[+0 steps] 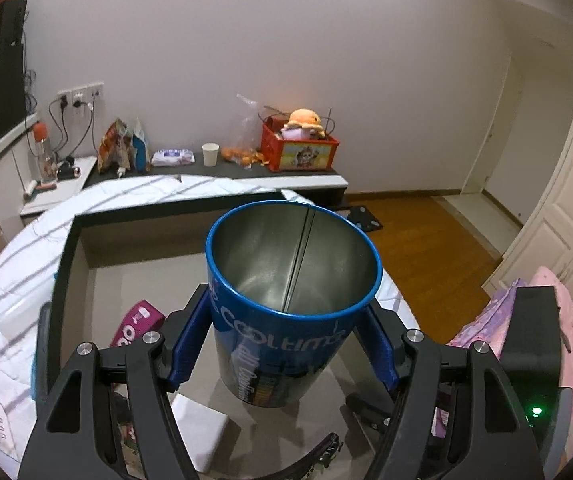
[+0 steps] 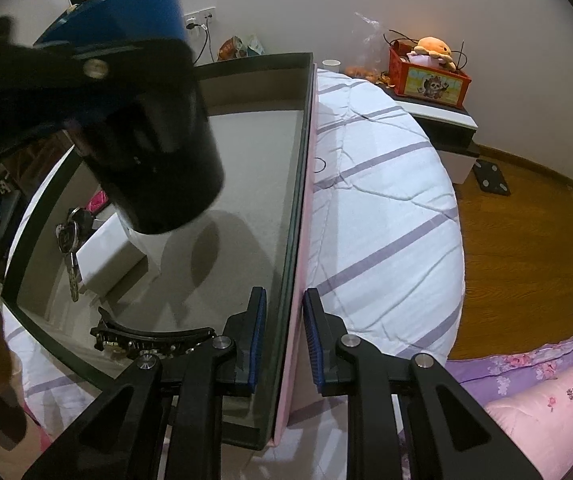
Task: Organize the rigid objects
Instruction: 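Carry the blue tumbler into the box and open the left tool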
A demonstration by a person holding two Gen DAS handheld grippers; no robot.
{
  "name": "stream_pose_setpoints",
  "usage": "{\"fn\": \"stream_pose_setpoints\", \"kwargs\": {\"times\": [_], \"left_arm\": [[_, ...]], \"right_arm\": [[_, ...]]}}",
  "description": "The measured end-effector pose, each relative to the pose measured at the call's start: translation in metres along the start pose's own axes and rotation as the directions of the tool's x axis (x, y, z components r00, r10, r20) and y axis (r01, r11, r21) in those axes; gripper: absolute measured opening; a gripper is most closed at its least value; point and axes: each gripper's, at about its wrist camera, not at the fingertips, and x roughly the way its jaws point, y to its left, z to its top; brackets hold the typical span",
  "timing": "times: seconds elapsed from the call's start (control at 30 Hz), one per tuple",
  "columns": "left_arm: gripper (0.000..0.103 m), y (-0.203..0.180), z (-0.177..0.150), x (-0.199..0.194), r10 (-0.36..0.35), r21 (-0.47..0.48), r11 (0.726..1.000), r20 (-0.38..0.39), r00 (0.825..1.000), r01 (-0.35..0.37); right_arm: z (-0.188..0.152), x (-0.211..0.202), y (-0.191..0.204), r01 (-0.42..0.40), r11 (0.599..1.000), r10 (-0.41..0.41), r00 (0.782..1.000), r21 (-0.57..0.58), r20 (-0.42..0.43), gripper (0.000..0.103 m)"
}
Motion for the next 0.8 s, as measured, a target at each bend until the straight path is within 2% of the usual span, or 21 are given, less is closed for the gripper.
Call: {"fn": "stream_pose_setpoints", "kwargs": {"times": [0.23,0.47,0.57,0.7,0.8], "left_arm": [[0.072,-0.001,-0.009,0.005,-0.004,-0.003,1.0,-0.037,0.999,0.004],[0.095,0.009,-0.009,-0.017,0.033,-0.029,0.999,0.003,0.999,-0.032],[0.098,0.014,-0.01,-0.031,0.018,-0.052,0.999,0.037,0.999,-0.016],[0.1,0.017,-0.01,-0.055,0.048,-0.034,0.998,0.093,0.994,-0.045],[0.101,0.025,-0.012,-0.074,0.032,-0.051,0.998,0.126,0.992,-0.026]], "right_arm": [[-0.001,0.002,0.0,0.004,1.0,-0.004,1.0,-0.001,0.007,0.021],[-0.002,0.002,0.001,0.004,1.0,-0.004,1.0,0.002,0.008,0.021],[-0.003,0.002,0.002,0.01,1.0,-0.01,1.0,0.001,0.006,0.021],[-0.004,0.0,0.005,0.02,1.0,-0.02,1.0,0.001,0.005,0.021],[-0.005,0.0,0.007,0.025,1.0,-0.025,1.0,0.002,0.004,0.02]]}}
